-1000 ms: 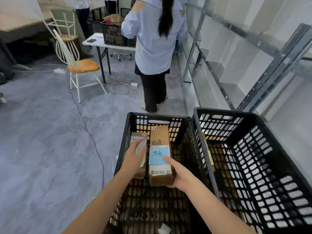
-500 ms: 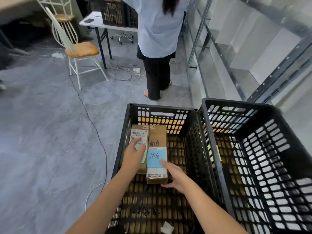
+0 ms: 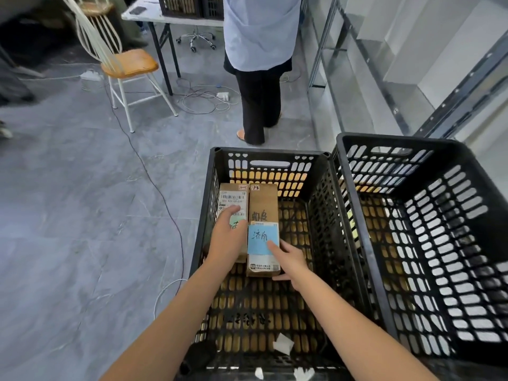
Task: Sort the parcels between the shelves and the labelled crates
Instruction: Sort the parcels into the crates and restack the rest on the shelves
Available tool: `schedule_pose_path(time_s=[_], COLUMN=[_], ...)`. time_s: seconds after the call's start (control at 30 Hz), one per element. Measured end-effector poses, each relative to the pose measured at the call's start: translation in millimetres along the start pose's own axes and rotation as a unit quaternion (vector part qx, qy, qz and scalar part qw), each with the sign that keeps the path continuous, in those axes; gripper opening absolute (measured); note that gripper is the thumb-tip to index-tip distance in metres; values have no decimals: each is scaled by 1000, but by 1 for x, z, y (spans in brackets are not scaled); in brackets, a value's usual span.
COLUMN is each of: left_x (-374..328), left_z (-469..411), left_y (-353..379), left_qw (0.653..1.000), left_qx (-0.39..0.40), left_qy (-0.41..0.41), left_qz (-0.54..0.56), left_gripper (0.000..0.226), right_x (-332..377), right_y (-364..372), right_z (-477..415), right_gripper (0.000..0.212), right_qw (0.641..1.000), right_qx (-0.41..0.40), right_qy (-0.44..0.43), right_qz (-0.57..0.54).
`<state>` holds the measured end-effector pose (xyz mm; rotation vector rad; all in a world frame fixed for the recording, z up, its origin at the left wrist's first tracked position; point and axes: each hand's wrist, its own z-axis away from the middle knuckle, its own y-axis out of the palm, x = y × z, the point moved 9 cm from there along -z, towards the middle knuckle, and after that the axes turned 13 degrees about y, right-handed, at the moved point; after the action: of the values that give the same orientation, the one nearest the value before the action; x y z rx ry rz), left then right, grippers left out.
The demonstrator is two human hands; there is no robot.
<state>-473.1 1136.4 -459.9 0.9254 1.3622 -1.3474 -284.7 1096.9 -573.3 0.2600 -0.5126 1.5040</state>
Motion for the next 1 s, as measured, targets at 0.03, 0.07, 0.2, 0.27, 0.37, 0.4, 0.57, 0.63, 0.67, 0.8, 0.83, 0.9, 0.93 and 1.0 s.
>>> schedule_pose_path(time_s=[0.03, 0.07, 0.2, 0.27, 0.37, 0.4, 0.57, 0.63, 0.67, 0.8, 0.83, 0.9, 0.93, 1.0], left_x=[-2, -5, -17, -27, -50, -59, -111, -131, -141, -174, -178, -183, -185, -193], left_z=[1, 3, 7, 8, 7, 6, 0, 4, 8, 31, 35, 44, 50, 71], left_y=[1, 2, 6, 5, 3, 2, -10, -9, -6, 13, 18, 28, 33, 46], left_qw=[1000, 1000, 997, 996, 990, 986, 967, 960, 955, 911, 900, 883, 880, 872], left_qx=[5, 13, 50, 62, 89, 99, 104, 111, 120, 178, 191, 209, 216, 230], left_qy=[4, 10, 32, 37, 81, 99, 191, 217, 233, 324, 339, 353, 354, 367], left_qz=[-4, -13, -48, -59, -78, -87, -132, -135, -136, -183, -199, -227, -234, -229], left_gripper=[41, 42, 44, 43, 42, 42, 49, 51, 52, 54, 54, 56, 58, 58], right_x=[2, 6, 42, 64, 97, 109, 146, 151, 152, 140, 133, 115, 103, 76], right_y=[-2, -4, -18, -24, -37, -42, -62, -74, -80, -105, -113, -130, -138, -157], right_z=[1, 3, 23, 44, 85, 102, 185, 210, 222, 262, 272, 293, 303, 325], right_gripper=[57, 58, 59, 55, 52, 52, 52, 53, 54, 51, 51, 53, 54, 56], right_qw=[1000, 999, 976, 959, 926, 911, 833, 813, 804, 777, 770, 753, 747, 744], right_qx=[-12, -27, -108, -129, -164, -178, -240, -266, -277, -312, -327, -360, -374, -396], right_qy=[-11, -23, -105, -150, -223, -252, -378, -397, -400, -408, -410, -409, -407, -397], right_qz=[18, 41, 157, 201, 256, 272, 325, 334, 341, 363, 364, 369, 370, 362])
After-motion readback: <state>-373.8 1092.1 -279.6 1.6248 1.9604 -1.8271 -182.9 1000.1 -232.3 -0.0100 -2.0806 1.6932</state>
